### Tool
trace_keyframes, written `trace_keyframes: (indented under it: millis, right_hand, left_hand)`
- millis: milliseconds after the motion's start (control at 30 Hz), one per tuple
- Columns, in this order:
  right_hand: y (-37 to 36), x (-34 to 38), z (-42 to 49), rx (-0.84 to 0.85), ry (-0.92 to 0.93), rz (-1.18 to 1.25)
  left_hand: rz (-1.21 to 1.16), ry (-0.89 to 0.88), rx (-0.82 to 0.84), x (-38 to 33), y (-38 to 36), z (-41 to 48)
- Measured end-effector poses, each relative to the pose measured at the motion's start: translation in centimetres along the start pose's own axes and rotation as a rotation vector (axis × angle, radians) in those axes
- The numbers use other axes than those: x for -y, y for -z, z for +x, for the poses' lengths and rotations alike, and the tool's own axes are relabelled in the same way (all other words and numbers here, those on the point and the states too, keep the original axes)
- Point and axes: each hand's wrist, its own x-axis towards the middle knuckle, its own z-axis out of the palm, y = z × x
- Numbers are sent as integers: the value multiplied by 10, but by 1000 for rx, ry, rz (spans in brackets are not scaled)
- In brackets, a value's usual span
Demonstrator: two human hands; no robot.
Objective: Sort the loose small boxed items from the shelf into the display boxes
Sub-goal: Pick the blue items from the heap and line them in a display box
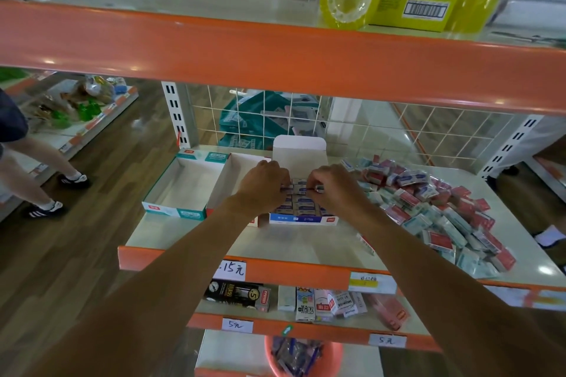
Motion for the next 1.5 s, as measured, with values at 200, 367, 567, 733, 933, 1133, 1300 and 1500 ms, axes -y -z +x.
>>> trace_keyframes:
  millis: [200, 367, 567, 733, 933, 1133, 1300, 1500]
  right_hand:
    - [-3, 1, -1, 4, 55, -105]
    - [-5, 0, 0, 32, 10, -78]
    - [-8, 4, 1, 70, -28, -18]
    - [-5, 2, 0, 100, -8, -60]
    - [13, -7, -10, 4, -14, -200]
    - [39, -44, -32, 2, -159, -336]
    - [58, -77, -56, -18, -259, -366]
    - [78, -107, -79, -17, -341, -453]
  left_hand:
    - [-33, -1, 22, 7, 0, 2]
    - [-34, 19, 31, 7, 0, 6]
    - [-22, 33, 54, 6, 0, 8]
    - [14, 1, 72, -1, 6, 12]
    - [77, -52, -45, -30, 5, 23]
    - [165, -113, -48, -73, -6, 38]
    - [155, -213, 11, -112, -16, 50]
    - [203, -275, 42, -157, -29, 59]
